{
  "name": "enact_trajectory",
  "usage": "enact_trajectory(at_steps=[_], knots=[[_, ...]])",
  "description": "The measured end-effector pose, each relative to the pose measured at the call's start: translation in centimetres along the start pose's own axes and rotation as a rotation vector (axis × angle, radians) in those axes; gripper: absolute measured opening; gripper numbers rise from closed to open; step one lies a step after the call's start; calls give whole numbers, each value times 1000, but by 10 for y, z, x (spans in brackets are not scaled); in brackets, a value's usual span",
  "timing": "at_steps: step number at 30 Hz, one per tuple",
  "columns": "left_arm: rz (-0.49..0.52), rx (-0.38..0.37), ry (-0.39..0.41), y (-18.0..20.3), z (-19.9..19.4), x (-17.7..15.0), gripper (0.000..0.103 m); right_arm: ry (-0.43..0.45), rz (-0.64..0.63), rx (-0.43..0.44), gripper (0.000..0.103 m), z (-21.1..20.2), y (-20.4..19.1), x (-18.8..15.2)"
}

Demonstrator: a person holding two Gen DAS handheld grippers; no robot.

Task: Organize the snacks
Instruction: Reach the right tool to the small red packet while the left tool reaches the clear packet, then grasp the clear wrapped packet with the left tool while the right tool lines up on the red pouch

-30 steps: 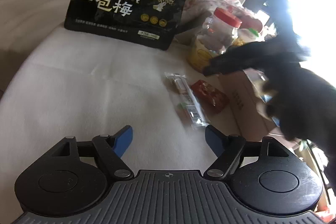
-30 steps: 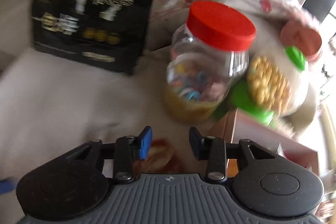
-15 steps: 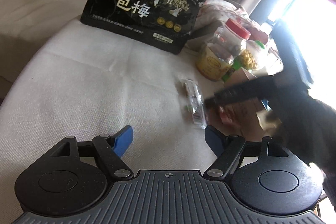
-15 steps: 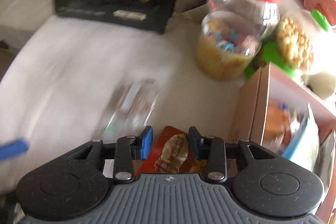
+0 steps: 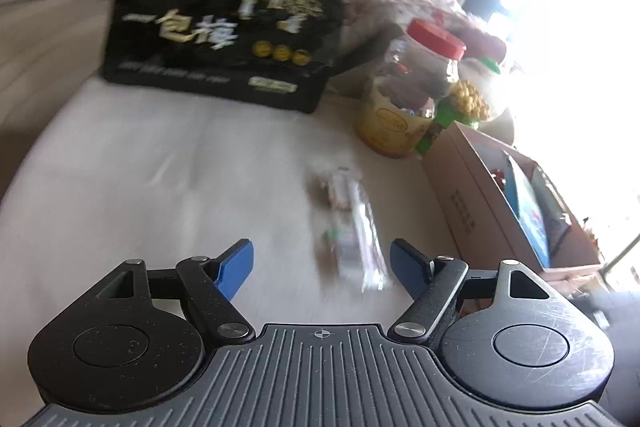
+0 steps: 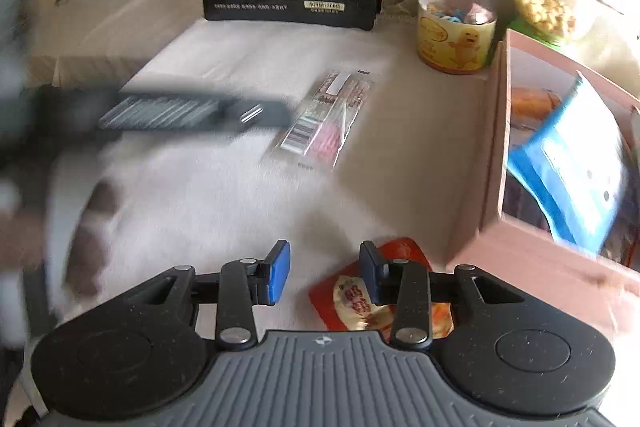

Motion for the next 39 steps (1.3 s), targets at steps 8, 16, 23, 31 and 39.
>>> enact_trajectory(at_steps=[8,16,23,31,39], knots=[[131,94,-73,32,66,22,57,140,43,-42,66,-35,16,-20],[201,127,-85,40,70,11,45,148,91,-146,72,-43,47,-43],[218,81,-107,37,32,-23,44,147,96,-131,77,-43,43,-58],[193,51,-92,35,-29,-78,44,116,106,-3,79,-39,21,-69],[130,63,-77,21,-61,-101,44,173,75,-65,80,-49,19,-61]])
Point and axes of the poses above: each gripper's, at about its wrist camera, not at the fingertips, and z roughly the way its jaws point, y to its right, x to its top, the point moved 9 cm from there along z, roughly the way its jaws point, and after that the axes turned 4 degrees about -z, right-handed, at the moved point
